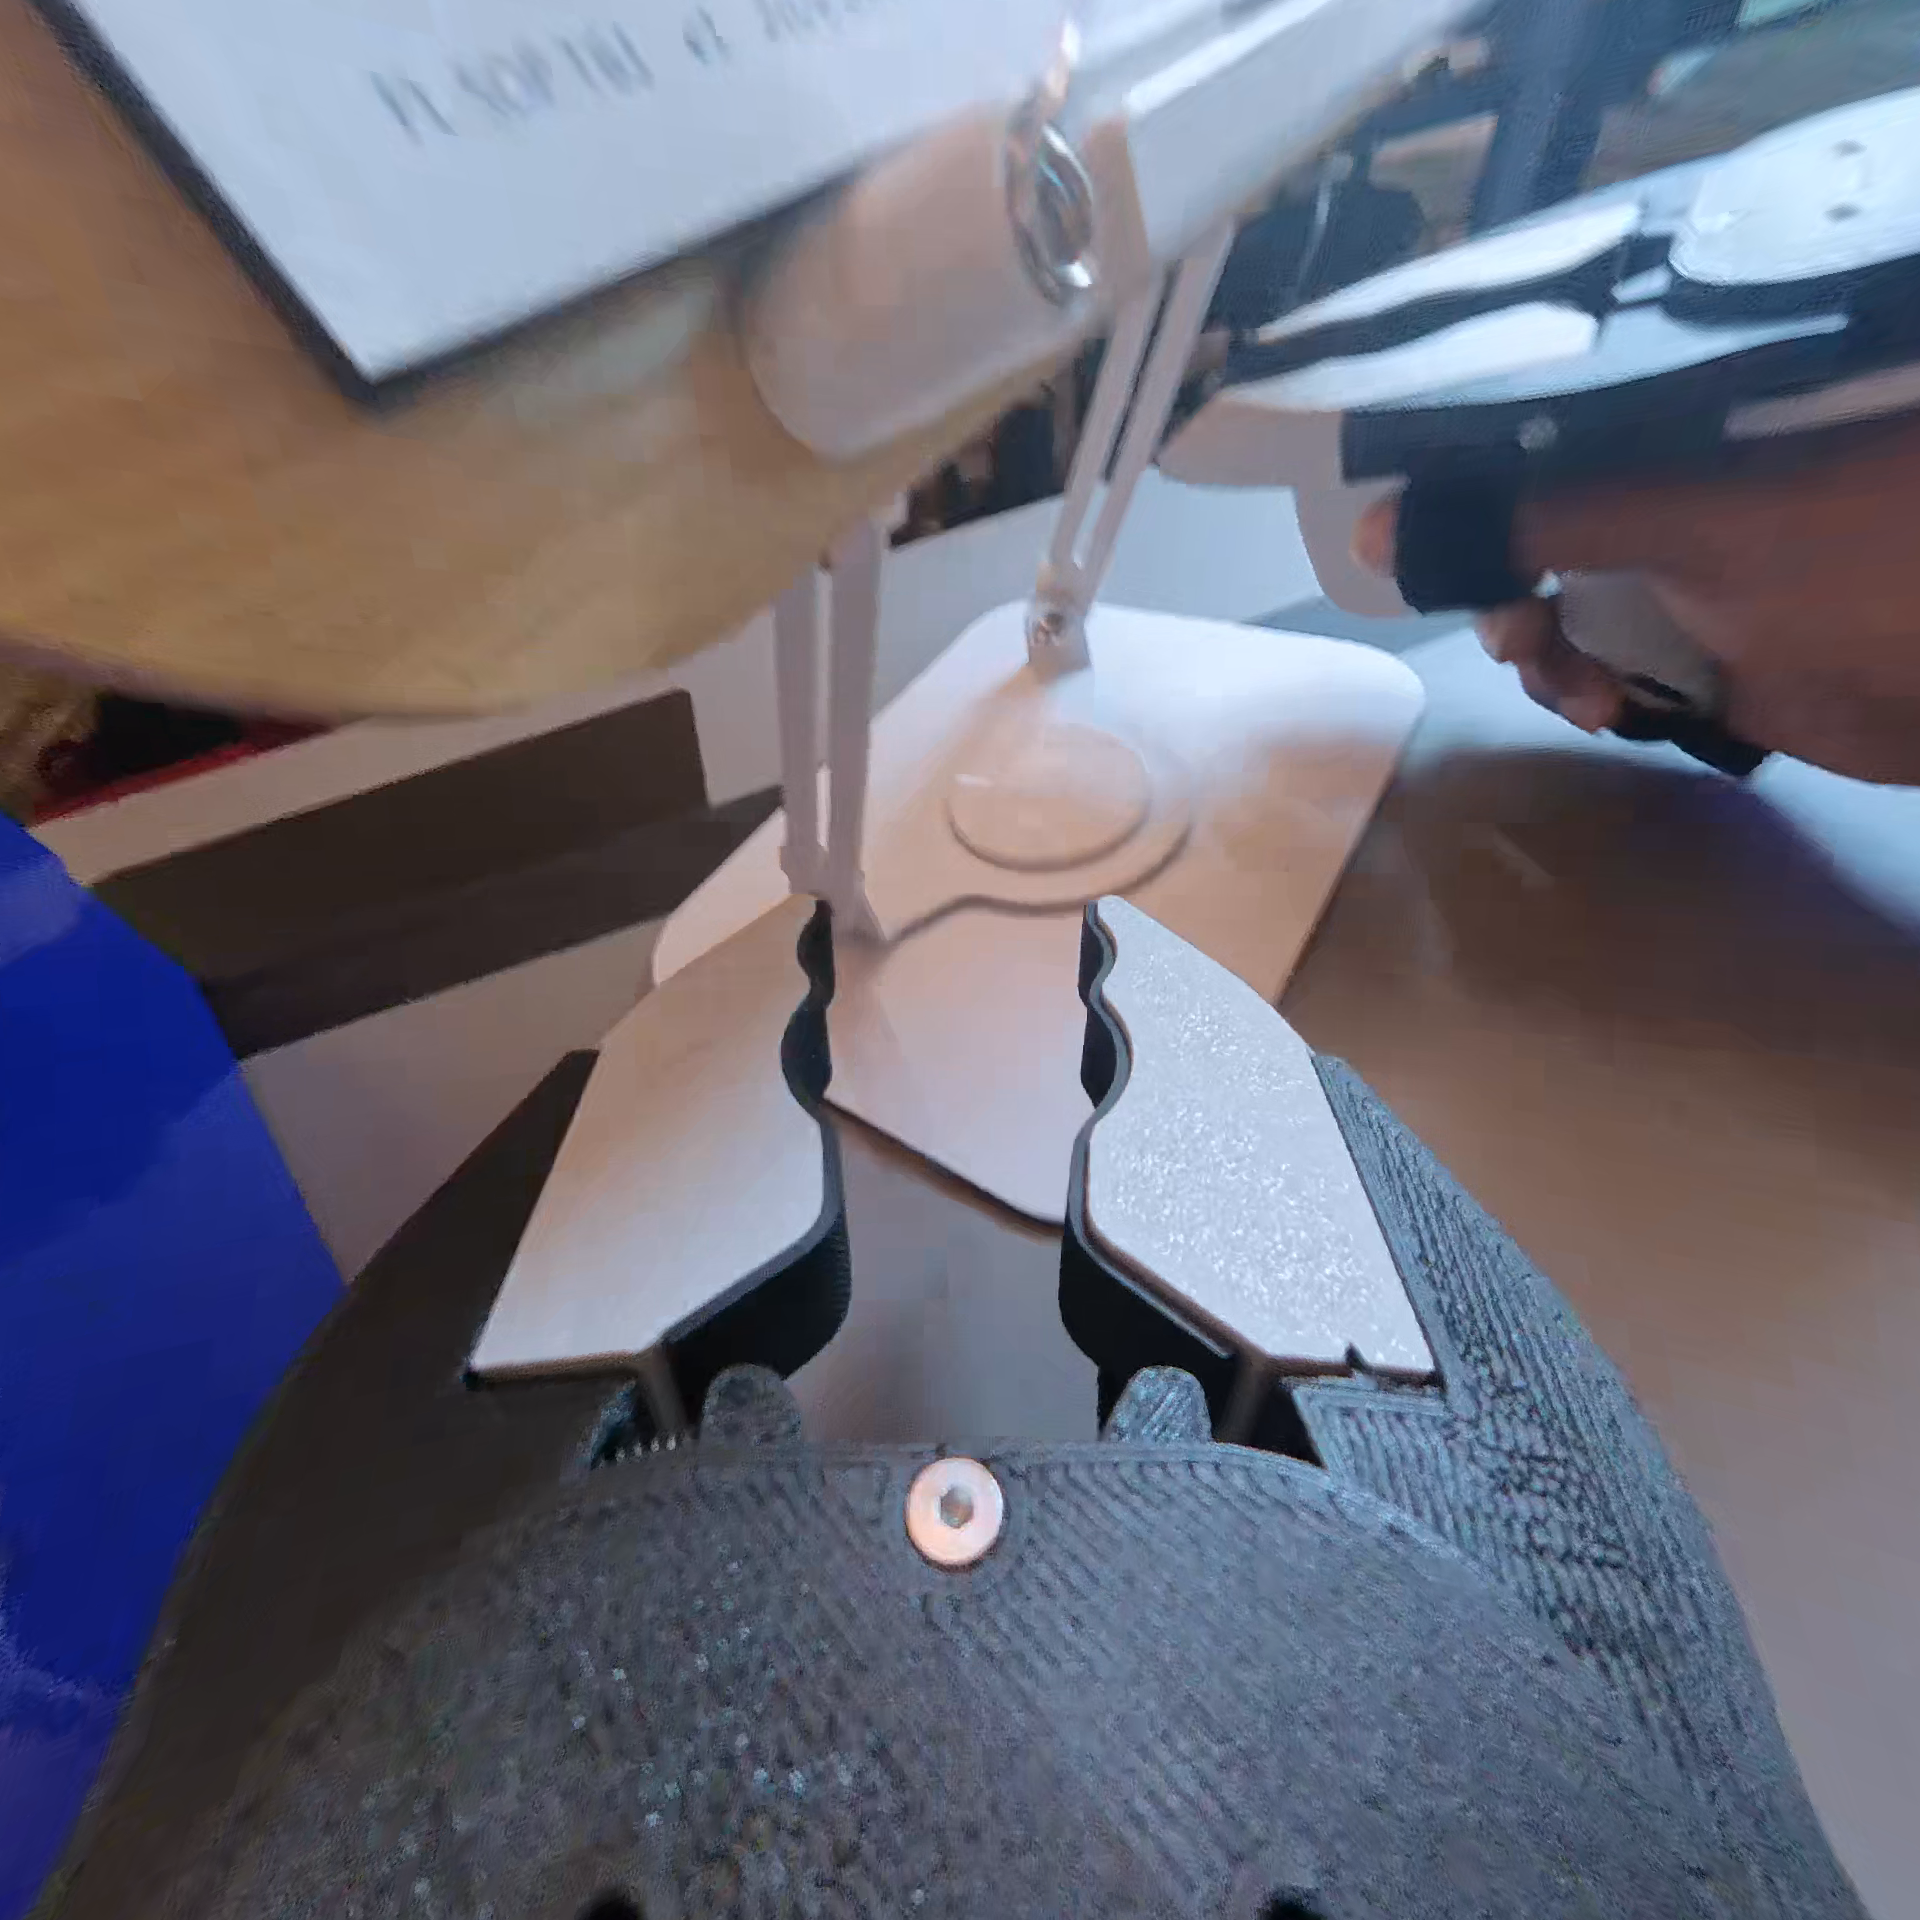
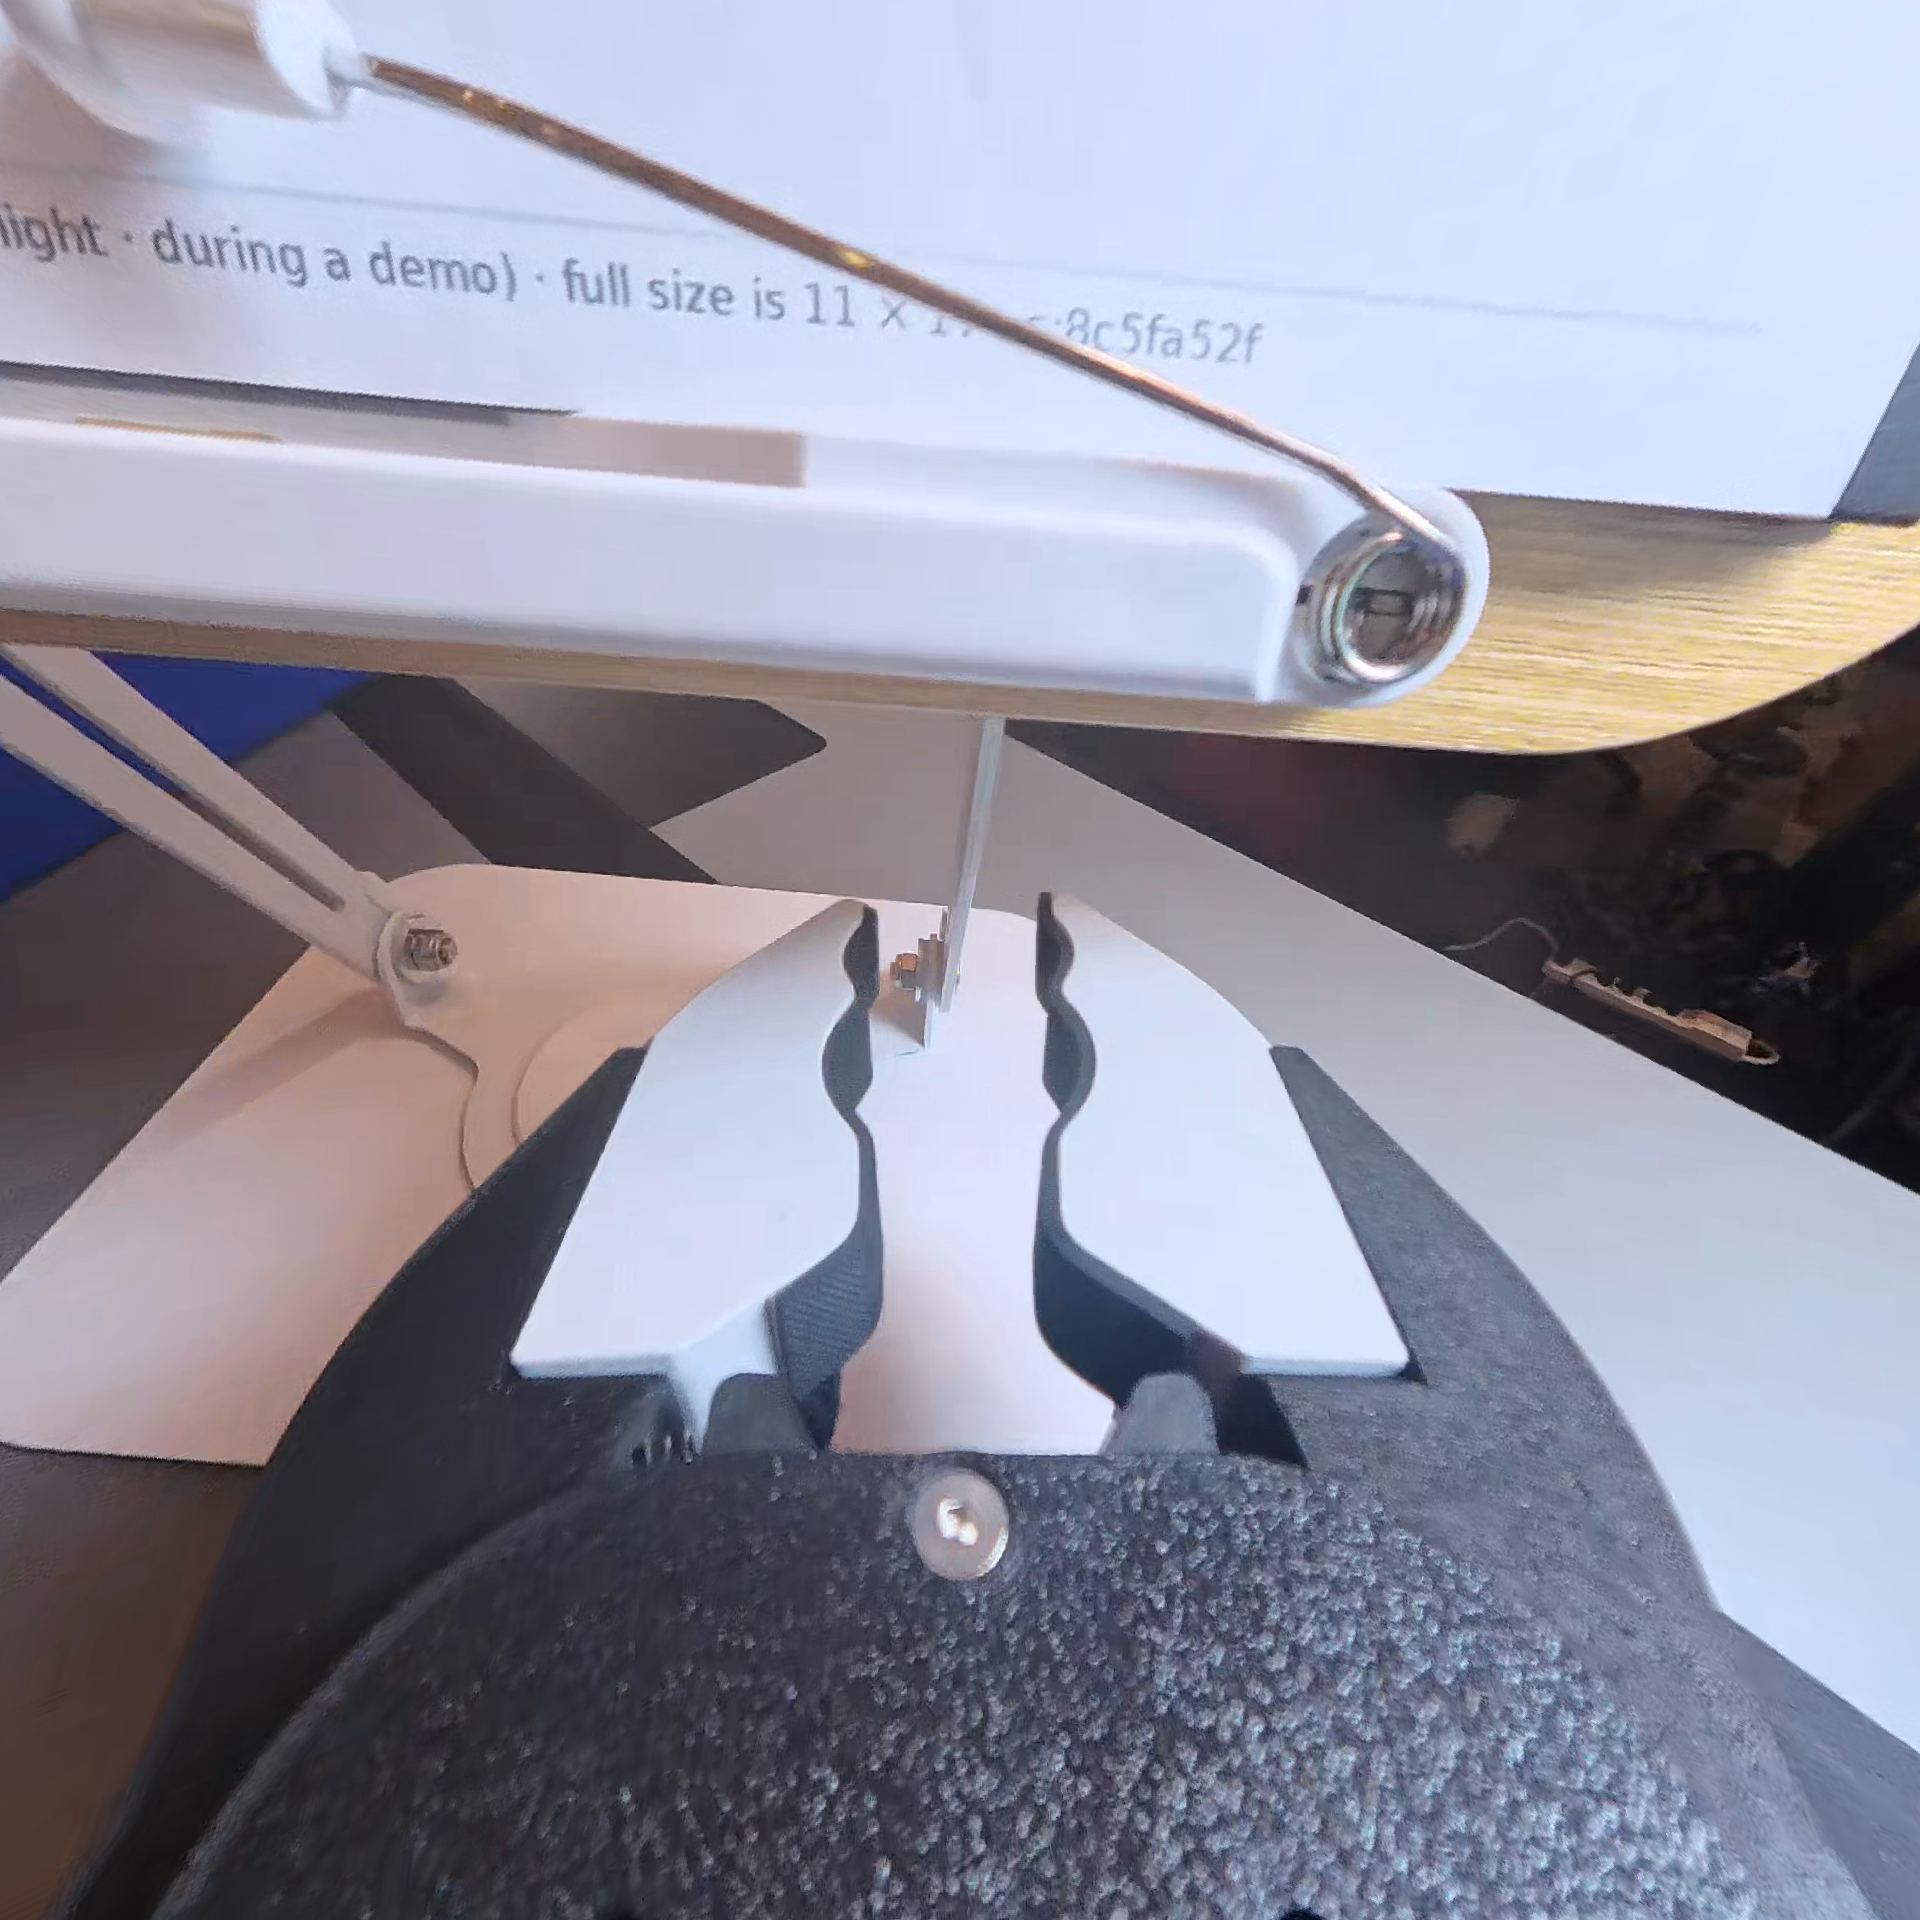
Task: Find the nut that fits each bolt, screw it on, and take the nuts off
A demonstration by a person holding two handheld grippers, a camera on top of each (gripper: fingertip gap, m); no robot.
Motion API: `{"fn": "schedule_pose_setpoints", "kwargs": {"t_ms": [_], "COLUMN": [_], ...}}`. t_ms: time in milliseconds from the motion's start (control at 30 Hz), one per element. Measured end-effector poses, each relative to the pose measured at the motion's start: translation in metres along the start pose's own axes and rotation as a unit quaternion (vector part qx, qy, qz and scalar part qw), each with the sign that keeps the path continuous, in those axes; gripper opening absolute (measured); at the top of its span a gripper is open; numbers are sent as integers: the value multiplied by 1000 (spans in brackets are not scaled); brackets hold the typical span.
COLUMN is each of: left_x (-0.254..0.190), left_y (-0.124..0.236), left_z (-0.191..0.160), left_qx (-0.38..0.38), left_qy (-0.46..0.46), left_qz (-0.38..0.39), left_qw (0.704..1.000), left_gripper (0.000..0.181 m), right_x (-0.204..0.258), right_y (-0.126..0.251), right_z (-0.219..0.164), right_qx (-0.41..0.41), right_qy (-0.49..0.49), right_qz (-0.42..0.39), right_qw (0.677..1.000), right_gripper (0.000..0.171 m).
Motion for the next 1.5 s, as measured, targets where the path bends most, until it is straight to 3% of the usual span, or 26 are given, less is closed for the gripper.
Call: {"fn": "schedule_pose_setpoints", "kwargs": {"t_ms": [133,233,300,367,633,933,1133,1267,1300,1433,1500], "left_x": [4,4,5,7,13,35,44,47,47,38,21], "left_y": [-24,-35,-39,-41,-61,-115,-143,-143,-139,-109,-85], "left_z": [5,5,7,9,20,48,48,49,49,42,42], "left_qx": [-55,-74,-77,-72,-57,-68,-55,-46,-45,-30,-35], "left_qy": [-55,-84,-91,-93,-102,-53,-34,-10,3,87,71], "left_qz": [59,87,99,100,96,98,91,70,62,33,2], "left_qw": [995,990,988,988,989,991,994,996,997,995,997], "left_gripper": [27,3,7,7,6,4,5,4,9,24,25], "right_x": [-3,0,-3,-5,-11,-23,-23,-20,-19,-1,19], "right_y": [-12,-21,-21,-20,-19,-27,-36,-35,-33,-10,13], "right_z": [6,8,8,7,6,8,8,7,5,-2,3], "right_qx": [-6,-16,-14,-18,-3,16,41,43,48,79,69], "right_qy": [-4,9,26,20,3,0,-11,-39,-53,-114,-114], "right_qz": [7,5,-26,-23,-56,-108,-146,-160,-159,-135,-102], "right_qw": [1000,1000,999,999,998,994,988,985,985,981,986], "right_gripper": [34,20,5,4,3,7,8,9,19,31,31]}}
Point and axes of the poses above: each gripper's, where its closed fingertips meet, y back along the fingers, z out of its top, x = y × z across the jaws, the point moved 8 cm from there along y, back along the fingers, and after that the axes turned 15 degrees about y, right-handed, at the moved point
